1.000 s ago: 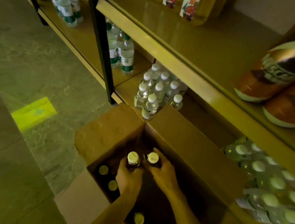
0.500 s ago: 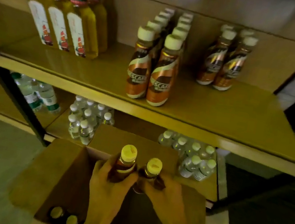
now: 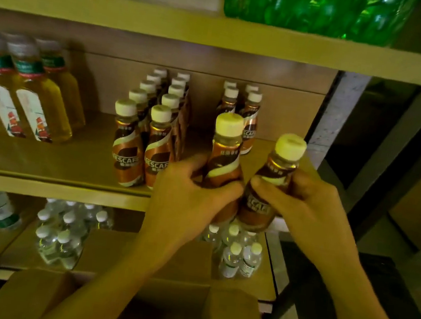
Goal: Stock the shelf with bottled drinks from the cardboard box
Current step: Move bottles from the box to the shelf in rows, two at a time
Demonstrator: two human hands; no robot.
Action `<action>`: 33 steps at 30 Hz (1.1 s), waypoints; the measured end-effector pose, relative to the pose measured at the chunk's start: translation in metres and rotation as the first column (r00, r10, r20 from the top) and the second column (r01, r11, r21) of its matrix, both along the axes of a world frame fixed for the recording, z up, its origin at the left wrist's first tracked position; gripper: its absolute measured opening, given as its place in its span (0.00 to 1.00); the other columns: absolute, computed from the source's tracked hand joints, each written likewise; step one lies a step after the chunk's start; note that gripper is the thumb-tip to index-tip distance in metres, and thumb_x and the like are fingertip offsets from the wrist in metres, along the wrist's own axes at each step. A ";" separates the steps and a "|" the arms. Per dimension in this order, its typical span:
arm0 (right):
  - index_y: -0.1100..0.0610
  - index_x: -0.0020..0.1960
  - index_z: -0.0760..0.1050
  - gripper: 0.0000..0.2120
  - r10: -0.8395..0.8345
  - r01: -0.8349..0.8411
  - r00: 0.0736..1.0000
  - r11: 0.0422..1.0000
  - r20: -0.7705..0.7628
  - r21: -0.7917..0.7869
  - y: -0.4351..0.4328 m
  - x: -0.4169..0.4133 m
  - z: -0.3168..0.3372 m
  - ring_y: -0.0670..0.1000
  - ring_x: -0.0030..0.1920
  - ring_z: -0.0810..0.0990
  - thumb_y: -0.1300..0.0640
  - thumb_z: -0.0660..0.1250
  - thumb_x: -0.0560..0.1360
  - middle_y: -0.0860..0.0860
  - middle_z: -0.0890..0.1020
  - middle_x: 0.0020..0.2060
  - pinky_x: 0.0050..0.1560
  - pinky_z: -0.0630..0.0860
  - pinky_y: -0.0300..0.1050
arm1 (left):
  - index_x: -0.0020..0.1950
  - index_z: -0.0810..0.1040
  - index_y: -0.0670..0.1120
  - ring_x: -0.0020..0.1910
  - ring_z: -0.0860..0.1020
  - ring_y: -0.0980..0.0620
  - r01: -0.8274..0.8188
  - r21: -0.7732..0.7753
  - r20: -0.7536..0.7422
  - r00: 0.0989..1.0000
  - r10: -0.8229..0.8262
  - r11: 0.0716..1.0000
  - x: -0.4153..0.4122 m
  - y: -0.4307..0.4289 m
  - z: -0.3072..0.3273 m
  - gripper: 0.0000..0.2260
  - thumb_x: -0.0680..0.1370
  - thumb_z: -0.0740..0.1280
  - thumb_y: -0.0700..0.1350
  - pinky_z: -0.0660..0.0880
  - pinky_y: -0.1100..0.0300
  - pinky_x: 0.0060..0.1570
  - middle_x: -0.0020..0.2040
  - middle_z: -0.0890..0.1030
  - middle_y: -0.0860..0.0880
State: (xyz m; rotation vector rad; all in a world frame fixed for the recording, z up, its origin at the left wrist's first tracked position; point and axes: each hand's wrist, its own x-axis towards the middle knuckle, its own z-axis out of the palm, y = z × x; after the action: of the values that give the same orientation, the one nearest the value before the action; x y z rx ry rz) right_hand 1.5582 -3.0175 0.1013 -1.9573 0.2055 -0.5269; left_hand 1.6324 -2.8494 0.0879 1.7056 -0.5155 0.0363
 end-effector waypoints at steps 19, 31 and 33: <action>0.46 0.55 0.83 0.13 -0.056 0.070 0.994 0.987 -0.099 0.148 -0.027 0.098 -0.025 0.42 0.51 0.83 0.48 0.76 0.71 0.40 0.86 0.48 0.54 0.78 0.43 | 0.53 0.82 0.59 0.42 0.81 0.67 -0.129 0.074 -0.040 0.990 0.132 0.989 0.087 -0.045 -0.035 0.14 0.70 0.77 0.50 0.76 0.67 0.42 0.43 0.85 0.61; 0.45 0.68 0.69 0.29 -0.233 0.234 0.971 0.972 -0.049 0.009 -0.004 0.072 -0.073 0.40 0.55 0.79 0.45 0.76 0.71 0.36 0.79 0.54 0.54 0.79 0.43 | 0.62 0.75 0.58 0.47 0.77 0.74 -0.138 0.039 0.031 0.990 0.137 0.990 0.070 -0.035 -0.064 0.25 0.68 0.80 0.48 0.72 0.79 0.42 0.49 0.81 0.65; 0.46 0.71 0.66 0.33 -0.281 0.277 0.958 0.957 -0.049 -0.082 0.005 0.075 -0.088 0.45 0.57 0.81 0.44 0.76 0.70 0.40 0.80 0.58 0.57 0.81 0.49 | 0.59 0.77 0.53 0.46 0.80 0.70 -0.167 0.047 0.032 0.986 0.165 0.985 0.069 -0.038 -0.069 0.23 0.68 0.81 0.49 0.74 0.77 0.41 0.49 0.82 0.62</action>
State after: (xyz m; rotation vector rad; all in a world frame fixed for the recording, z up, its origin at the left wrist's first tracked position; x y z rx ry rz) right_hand 1.6331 -3.0122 0.0137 -2.0308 0.5124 -0.6674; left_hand 1.7018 -2.8877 0.0194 1.7958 -0.3963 0.1689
